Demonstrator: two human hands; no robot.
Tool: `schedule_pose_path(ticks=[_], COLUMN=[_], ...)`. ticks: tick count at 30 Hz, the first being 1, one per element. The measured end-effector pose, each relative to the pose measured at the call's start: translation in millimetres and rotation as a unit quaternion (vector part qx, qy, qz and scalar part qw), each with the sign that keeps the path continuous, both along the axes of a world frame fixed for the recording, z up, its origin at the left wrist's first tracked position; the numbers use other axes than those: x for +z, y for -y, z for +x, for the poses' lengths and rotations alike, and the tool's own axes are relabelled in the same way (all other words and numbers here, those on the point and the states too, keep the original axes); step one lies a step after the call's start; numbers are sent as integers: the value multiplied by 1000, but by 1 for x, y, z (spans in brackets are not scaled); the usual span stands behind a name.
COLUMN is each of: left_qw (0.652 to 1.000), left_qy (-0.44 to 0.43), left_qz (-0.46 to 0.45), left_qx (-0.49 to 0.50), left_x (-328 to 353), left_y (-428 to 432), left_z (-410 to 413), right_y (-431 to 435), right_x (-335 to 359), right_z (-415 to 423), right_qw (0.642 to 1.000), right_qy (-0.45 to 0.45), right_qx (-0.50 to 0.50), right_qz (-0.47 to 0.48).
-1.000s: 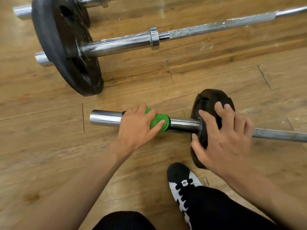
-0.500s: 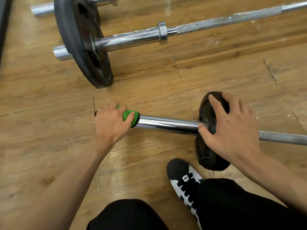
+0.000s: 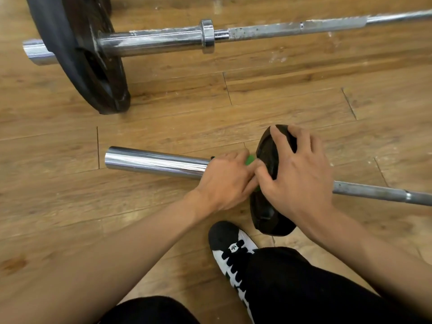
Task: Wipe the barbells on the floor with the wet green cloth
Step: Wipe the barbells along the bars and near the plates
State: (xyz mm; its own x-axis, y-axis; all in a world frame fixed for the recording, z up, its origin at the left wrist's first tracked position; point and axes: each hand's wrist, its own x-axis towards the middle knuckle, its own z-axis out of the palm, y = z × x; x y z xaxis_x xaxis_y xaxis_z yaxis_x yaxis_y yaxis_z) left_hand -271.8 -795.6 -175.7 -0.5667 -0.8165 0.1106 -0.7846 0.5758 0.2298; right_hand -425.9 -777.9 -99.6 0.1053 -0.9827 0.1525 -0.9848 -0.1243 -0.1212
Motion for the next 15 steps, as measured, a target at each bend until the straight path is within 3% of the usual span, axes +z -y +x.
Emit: schedule_pose_path(ticks=[8,15], left_qw=[991,979], left_qy=[72,79], left_qz=[20,22], left_qx=[111,188], left_x=[-3,-4], left_y=[1,7], left_z=[80,165], right_y=[0,-2], right_x=[0,0], right_z=[-3,-5], right_qw=[1000,1000], right_qy=[2,9], right_qx=[4,11], right_qz=[1,1])
